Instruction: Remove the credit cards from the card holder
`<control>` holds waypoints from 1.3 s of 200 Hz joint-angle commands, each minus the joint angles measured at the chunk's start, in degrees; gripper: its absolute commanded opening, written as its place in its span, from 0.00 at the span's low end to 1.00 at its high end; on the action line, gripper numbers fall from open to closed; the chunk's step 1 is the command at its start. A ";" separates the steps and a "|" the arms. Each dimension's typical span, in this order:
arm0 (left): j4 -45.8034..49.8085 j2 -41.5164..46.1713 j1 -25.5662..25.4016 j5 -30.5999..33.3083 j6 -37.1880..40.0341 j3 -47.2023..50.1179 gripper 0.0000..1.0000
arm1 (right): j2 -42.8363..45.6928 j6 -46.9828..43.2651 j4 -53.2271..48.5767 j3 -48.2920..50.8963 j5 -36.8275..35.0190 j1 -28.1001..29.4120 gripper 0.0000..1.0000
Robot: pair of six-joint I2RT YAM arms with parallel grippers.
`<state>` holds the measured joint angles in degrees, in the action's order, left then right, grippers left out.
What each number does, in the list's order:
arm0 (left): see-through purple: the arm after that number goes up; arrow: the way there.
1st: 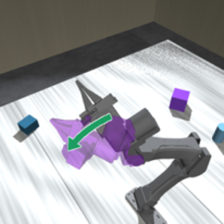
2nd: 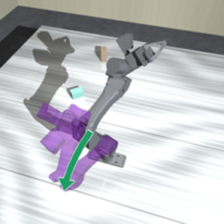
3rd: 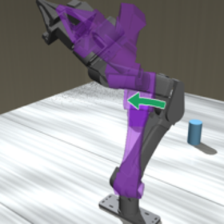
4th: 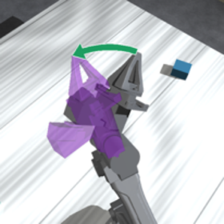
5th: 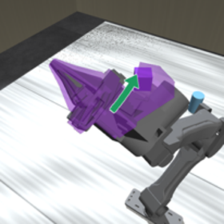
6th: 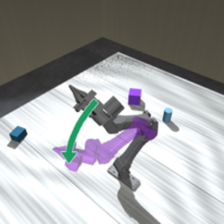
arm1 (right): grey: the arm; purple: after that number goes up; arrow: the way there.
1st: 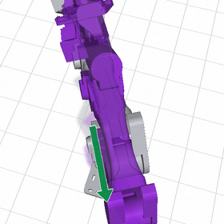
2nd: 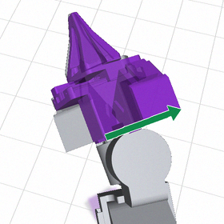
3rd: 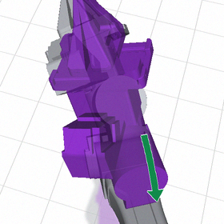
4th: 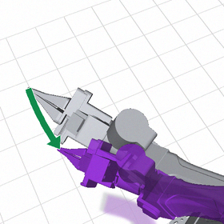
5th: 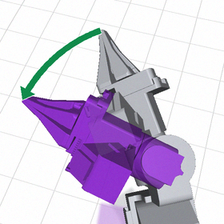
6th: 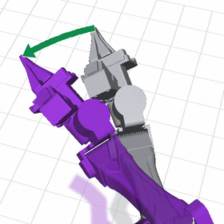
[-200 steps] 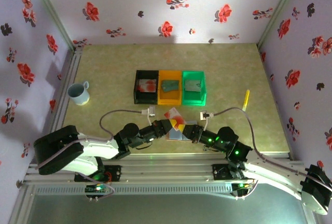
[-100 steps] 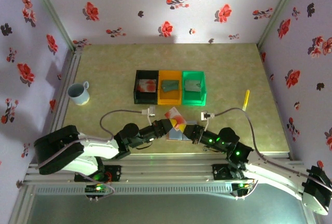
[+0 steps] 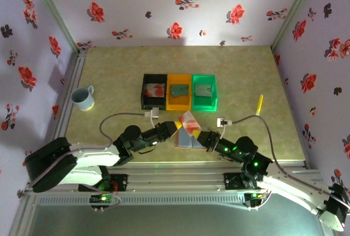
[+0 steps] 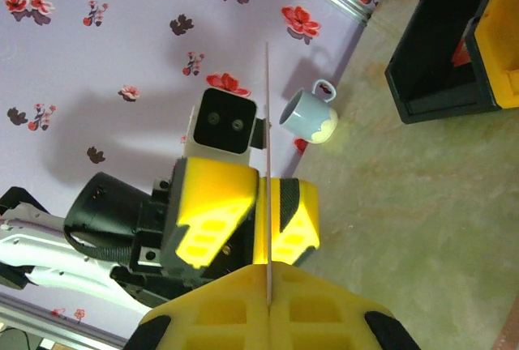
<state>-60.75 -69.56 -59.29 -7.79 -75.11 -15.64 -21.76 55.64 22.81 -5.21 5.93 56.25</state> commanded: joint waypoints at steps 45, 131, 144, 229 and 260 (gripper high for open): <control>53.49 24.85 8.88 -10.84 15.81 -10.21 0.75 | 1.08 -4.36 -10.27 -4.33 1.95 0.01 0.00; 96.49 18.53 16.73 -23.63 41.47 -32.76 1.00 | -6.35 -7.99 -8.76 -9.26 19.47 -1.12 0.00; 99.19 17.15 16.74 -24.09 44.02 -34.87 1.00 | -7.79 -8.33 -8.41 -9.60 21.30 -1.23 0.00; 104.26 11.65 16.71 -34.77 53.67 -39.58 0.97 | -10.14 -10.40 -7.29 -9.56 29.33 -1.78 0.00; 101.09 11.04 16.68 -39.29 52.49 -38.09 0.92 | -10.42 -10.94 -6.72 -9.74 30.65 -1.84 0.00</control>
<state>41.76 -58.04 -42.94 -40.93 -24.10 -54.59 -32.12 46.44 12.73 -13.58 33.71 54.74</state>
